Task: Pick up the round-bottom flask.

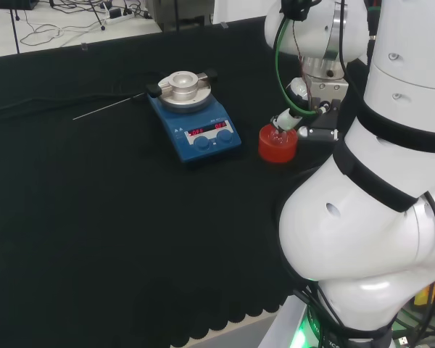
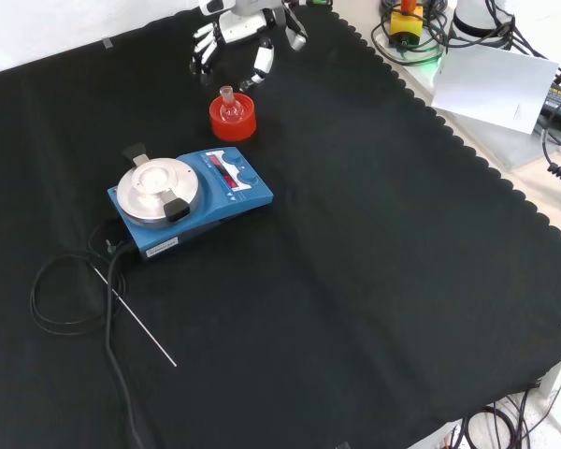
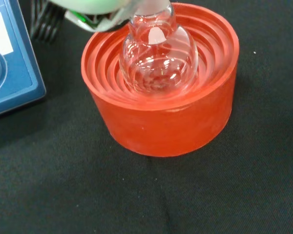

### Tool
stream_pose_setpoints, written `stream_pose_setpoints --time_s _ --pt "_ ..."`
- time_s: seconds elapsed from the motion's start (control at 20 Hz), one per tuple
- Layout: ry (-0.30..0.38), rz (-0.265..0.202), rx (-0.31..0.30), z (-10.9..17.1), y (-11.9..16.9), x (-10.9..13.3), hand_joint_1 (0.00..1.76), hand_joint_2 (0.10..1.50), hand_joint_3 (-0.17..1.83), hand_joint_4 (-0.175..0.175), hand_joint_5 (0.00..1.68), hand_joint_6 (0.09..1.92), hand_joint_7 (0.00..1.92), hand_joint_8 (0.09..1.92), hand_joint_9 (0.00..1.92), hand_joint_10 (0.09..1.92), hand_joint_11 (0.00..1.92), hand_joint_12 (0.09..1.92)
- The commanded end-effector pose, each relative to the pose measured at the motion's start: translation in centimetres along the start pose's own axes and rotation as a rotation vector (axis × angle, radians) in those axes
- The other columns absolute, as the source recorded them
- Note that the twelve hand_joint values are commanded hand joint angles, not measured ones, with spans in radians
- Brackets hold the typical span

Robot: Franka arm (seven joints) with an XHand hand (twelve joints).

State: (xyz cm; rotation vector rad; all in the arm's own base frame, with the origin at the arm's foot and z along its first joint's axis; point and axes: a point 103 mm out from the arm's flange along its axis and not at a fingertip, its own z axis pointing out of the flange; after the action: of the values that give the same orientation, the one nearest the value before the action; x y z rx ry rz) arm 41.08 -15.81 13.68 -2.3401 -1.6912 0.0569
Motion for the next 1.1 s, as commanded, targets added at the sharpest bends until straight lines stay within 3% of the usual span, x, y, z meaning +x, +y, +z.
stream_pose_setpoints --time_s 0.05,0.25,0.45,0.8,1.0,1.1 --pt "0.0 0.008 -0.013 0.7 0.2 -0.7 0.92 0.63 0.73 -0.063 0.61 0.61 0.27 0.71 0.49 0.71 0.12 1.41" --pt "-0.003 0.007 -0.022 0.9 0.3 -0.7 0.92 0.62 0.73 -0.064 0.61 0.62 0.27 0.71 0.5 0.71 0.12 1.41" --pt "-0.014 0.009 -0.069 1.7 0.4 0.3 0.93 0.62 0.72 -0.067 0.64 0.64 0.28 0.71 0.49 0.71 0.13 1.41" --pt "-0.012 0.008 -0.072 2.4 0.7 1.0 0.94 0.62 0.72 -0.073 0.68 0.67 0.28 0.72 0.48 0.7 0.13 1.41" --pt "-0.02 0.013 -0.073 2.4 0.9 0.7 0.95 0.62 0.72 -0.074 0.69 0.68 0.28 0.72 0.48 0.7 0.13 1.41" --pt "0.002 0.013 -0.068 2.1 1.2 -0.6 0.95 0.62 0.72 -0.075 0.69 0.69 0.29 0.72 0.48 0.7 0.13 1.41"
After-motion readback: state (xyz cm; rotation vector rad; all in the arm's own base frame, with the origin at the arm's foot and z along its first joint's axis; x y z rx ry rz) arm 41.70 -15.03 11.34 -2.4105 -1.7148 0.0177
